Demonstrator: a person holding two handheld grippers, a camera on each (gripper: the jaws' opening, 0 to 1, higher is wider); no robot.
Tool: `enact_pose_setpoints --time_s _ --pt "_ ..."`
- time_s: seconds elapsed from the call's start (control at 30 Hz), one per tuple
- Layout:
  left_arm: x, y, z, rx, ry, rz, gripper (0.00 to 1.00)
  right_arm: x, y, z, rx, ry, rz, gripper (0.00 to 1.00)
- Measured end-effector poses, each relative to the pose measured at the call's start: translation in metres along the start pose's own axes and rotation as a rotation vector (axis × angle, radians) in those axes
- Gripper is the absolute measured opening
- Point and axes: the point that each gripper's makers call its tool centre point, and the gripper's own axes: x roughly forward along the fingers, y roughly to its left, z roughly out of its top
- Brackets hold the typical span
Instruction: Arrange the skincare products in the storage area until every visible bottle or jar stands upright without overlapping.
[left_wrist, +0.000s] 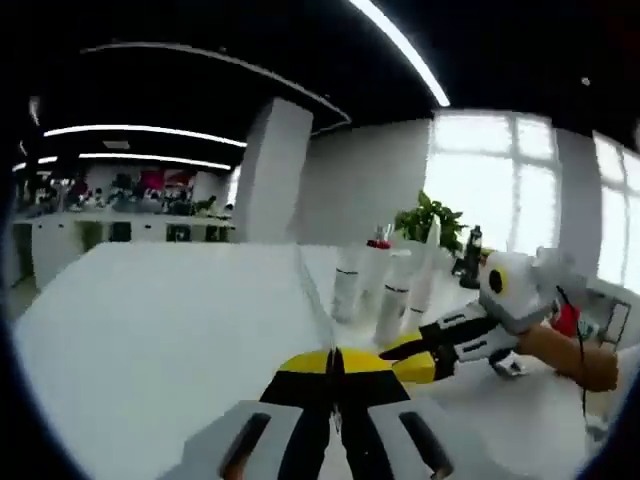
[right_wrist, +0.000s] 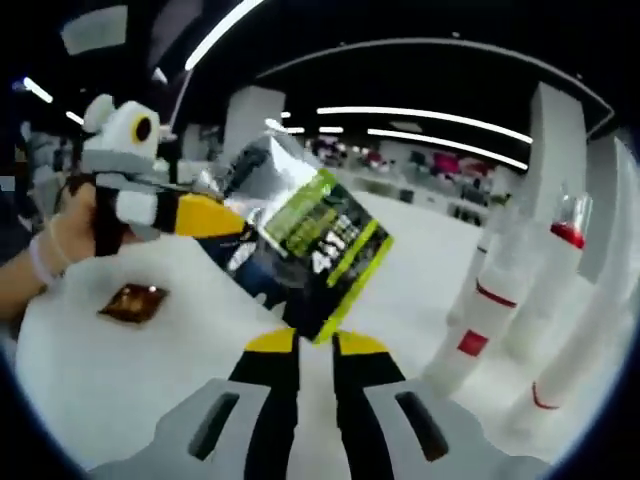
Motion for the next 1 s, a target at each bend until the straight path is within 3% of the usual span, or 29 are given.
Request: enact_pose_setpoints --time_s 0.03,0.13,0.2,0.27,0.37,0.53,0.6,0.7,0.77,0.8,0.83,0.9,0.97,1.0 --pt "-0.002 -0.008 0.006 0.083 -0.026 -0.010 0.00 -0.001 0.002 0.002 -0.003 -0.011 0.011 0.11" --pt "-0.006 -0.012 0.012 0.160 -0.044 0.003 0.00 -0.007 0.003 0.008 -0.029 -0.026 0.007 0.19" --pt "-0.011 -0.010 0.013 0.251 -0.045 0.046 0.00 -0.012 0.001 0.023 -0.105 -0.101 -0.009 0.28" --pt "-0.014 -0.011 0.017 0.343 -0.058 0.056 0.00 -0.017 0.004 0.033 -0.109 -0.166 -0.023 0.35" --pt "-0.018 -0.025 0.015 0.372 -0.063 0.003 0.00 -0.019 0.010 0.047 -0.087 -0.243 0.031 0.46" --pt "-0.031 -0.049 0.021 0.287 -0.109 -0.158 0.00 -0.030 0.015 0.063 -0.069 -0.338 0.059 0.59" --pt "-0.034 -0.053 0.027 0.265 -0.143 -0.181 0.00 -0.032 0.017 0.065 -0.048 -0.353 0.079 0.60" --pt "-0.050 -0.065 0.035 0.167 -0.180 -0.324 0.00 -0.040 0.022 0.076 0.024 -0.415 0.171 0.58" --pt "-0.055 -0.071 0.036 0.135 -0.187 -0.372 0.00 -0.042 0.028 0.078 0.068 -0.420 0.222 0.58" --pt "-0.061 -0.082 0.038 0.090 -0.192 -0.455 0.00 -0.046 0.040 0.080 0.117 -0.430 0.312 0.58" --pt "-0.064 -0.085 0.037 0.057 -0.179 -0.489 0.00 -0.048 0.041 0.081 0.149 -0.432 0.336 0.57" --pt "-0.067 -0.089 0.036 0.018 -0.163 -0.531 0.00 -0.052 0.044 0.083 0.193 -0.434 0.378 0.46" --pt "-0.068 -0.087 0.034 -0.002 -0.146 -0.540 0.00 -0.061 0.051 0.084 0.266 -0.418 0.471 0.35" --pt "-0.072 -0.091 0.031 -0.024 -0.123 -0.579 0.00 -0.064 0.052 0.083 0.294 -0.406 0.506 0.31"
